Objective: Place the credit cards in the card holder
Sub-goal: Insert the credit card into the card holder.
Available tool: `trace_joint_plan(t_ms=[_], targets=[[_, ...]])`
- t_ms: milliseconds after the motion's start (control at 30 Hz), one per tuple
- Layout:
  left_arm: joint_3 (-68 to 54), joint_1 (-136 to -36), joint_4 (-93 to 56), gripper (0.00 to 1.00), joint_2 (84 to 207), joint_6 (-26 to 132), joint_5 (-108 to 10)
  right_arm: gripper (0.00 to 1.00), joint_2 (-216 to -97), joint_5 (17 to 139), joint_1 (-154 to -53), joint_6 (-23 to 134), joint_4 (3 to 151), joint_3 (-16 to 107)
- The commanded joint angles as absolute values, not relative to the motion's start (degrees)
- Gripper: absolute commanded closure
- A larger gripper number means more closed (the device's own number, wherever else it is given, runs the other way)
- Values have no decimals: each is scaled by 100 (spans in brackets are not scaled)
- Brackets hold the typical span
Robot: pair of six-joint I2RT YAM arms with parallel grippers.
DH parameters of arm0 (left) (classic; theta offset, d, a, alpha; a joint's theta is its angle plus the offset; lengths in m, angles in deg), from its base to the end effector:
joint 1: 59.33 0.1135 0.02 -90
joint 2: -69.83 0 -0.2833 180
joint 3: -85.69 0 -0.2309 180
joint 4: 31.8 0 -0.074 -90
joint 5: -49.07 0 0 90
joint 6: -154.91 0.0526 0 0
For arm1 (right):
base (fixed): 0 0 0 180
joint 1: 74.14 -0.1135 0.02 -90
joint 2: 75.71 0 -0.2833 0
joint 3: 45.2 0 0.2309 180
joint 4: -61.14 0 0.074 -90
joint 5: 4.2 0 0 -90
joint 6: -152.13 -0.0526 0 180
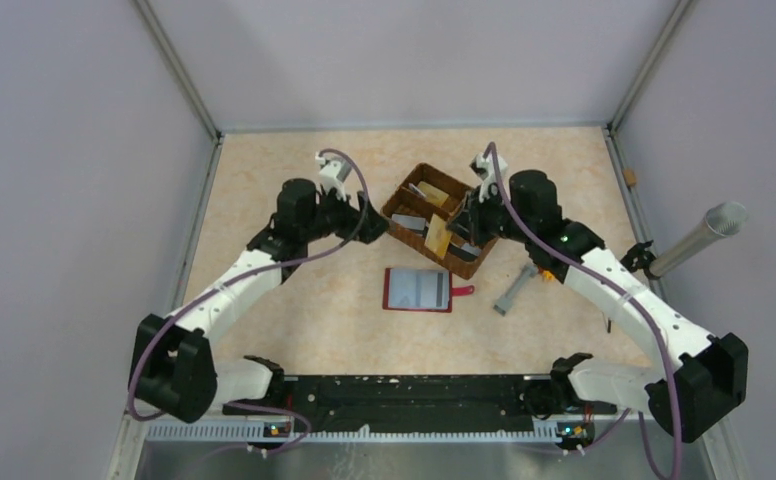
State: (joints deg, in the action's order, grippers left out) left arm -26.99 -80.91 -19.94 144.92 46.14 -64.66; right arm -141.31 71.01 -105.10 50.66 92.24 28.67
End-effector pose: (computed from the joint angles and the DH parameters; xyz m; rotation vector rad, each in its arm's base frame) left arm 0.2628 -0.1267 0.3150 0.3381 1.9511 -0.8626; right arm 0.2045 0.1383 0.3563 -0.5140 1.9635 0.7306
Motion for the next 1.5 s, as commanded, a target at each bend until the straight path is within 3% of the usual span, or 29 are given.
trace_joint_plan(t_ms=[0, 167, 367, 433, 600, 767, 967, 1067, 1133, 1167, 1233, 1300, 1367, 1467], targets=[[-3628, -8461, -2203, 10, 13887, 3945, -7902, 100, -13919, 5219, -10515, 4668, 9687, 2439], [-4399, -8873, -2712, 8, 13306, 3428, -9265, 100, -14111, 3677, -10516, 4674, 9548, 2063], [-4555, -9341, -2574, 7, 13068, 3318, -9581, 100, -14520, 2877, -10706, 4660, 9321, 2058], [-4531, -9512, -2704, 15, 13161, 3177, -9715, 100, -14597, 2907, -10779, 4712, 9338, 2130], [-4533, -9808, -3023, 53, 13400, 3068, -9719, 100, -14656, 2835, -10828, 4697, 9252, 2173], [-4536, -9879, -3190, 76, 13530, 3014, -9586, 100, -14635, 2841, -10841, 4732, 9287, 2175], [-4673, -9915, -3606, 83, 13573, 2768, -9397, 100, -14591, 2793, -10846, 4720, 9253, 2162], [-4694, -9915, -3668, 97, 13592, 2732, -9307, 100, -14547, 2817, -10841, 4684, 9231, 2148], [-4797, -9919, -3907, 100, 13564, 2620, -9292, 100, -14521, 2996, -10840, 4654, 9252, 2153], [-4879, -9919, -4068, 100, 13513, 2571, -9269, 92, -14497, 3107, -10841, 4646, 9287, 2147], [-5006, -9917, -4239, 100, 13383, 2558, -9166, 59, -14427, 3311, -10843, 4557, 9240, 2067], [-5071, -9919, -4271, 100, 13236, 2574, -9094, 40, -14326, 3358, -10846, 4365, 8991, 1887], [-5114, -9917, -4310, 100, 13132, 2549, -9047, 35, -14257, 3340, -10846, 4140, 8713, 1671], [-5190, -9914, -4418, 100, 12989, 2466, -8967, 35, -14171, 3290, -10841, 3784, 8255, 1349]])
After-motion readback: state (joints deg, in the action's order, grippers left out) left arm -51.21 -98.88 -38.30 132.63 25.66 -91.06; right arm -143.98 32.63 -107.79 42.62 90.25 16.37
